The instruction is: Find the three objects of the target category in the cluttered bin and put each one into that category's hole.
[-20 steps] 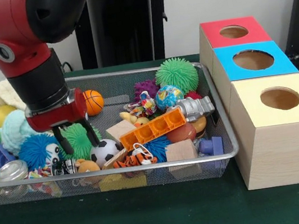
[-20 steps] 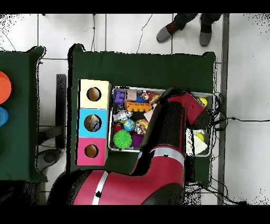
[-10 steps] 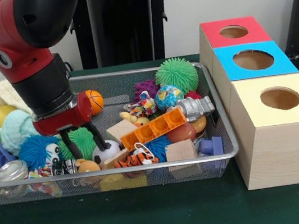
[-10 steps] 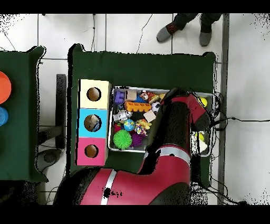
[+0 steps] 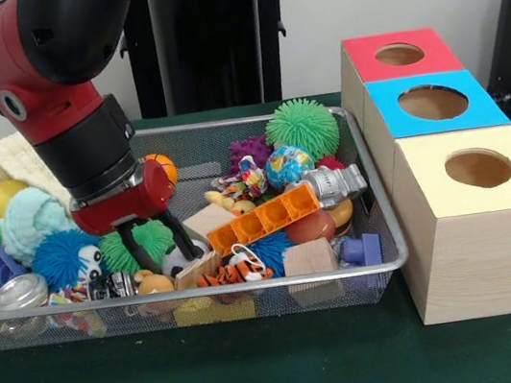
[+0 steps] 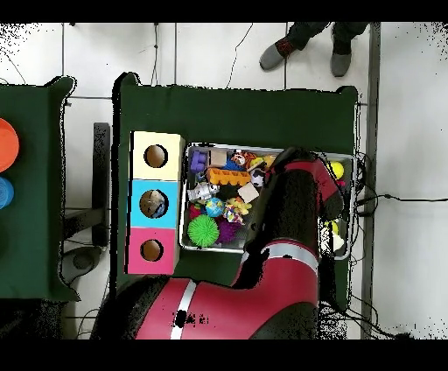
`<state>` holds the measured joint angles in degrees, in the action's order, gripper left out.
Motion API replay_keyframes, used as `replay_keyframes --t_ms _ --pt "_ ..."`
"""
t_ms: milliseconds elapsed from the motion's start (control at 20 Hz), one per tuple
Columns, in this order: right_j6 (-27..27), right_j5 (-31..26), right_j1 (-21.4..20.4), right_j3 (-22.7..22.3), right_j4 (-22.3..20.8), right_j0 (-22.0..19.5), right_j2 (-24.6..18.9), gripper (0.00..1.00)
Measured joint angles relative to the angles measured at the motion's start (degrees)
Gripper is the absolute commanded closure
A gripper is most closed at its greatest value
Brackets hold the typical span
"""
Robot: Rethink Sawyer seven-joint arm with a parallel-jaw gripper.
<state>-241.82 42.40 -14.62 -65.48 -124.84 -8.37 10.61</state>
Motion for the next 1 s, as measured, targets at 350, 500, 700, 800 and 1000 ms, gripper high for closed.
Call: replay_keyframes --t_ms 350,500,700,800,1000 --pt "2.31 -0.14 -1.14 -1.88 5.04 0.64 0.37 0.00" --pt "2.31 -0.13 -2.85 -3.52 8.45 1.51 0.54 0.00" --pt "2.31 -0.13 -3.68 -3.85 10.64 2.02 0.52 0.00" --pt "2.31 -0.13 -3.89 -3.85 12.11 2.03 0.41 0.00" --pt "2.67 -0.11 -3.67 -3.85 14.62 1.18 -0.66 0.00"
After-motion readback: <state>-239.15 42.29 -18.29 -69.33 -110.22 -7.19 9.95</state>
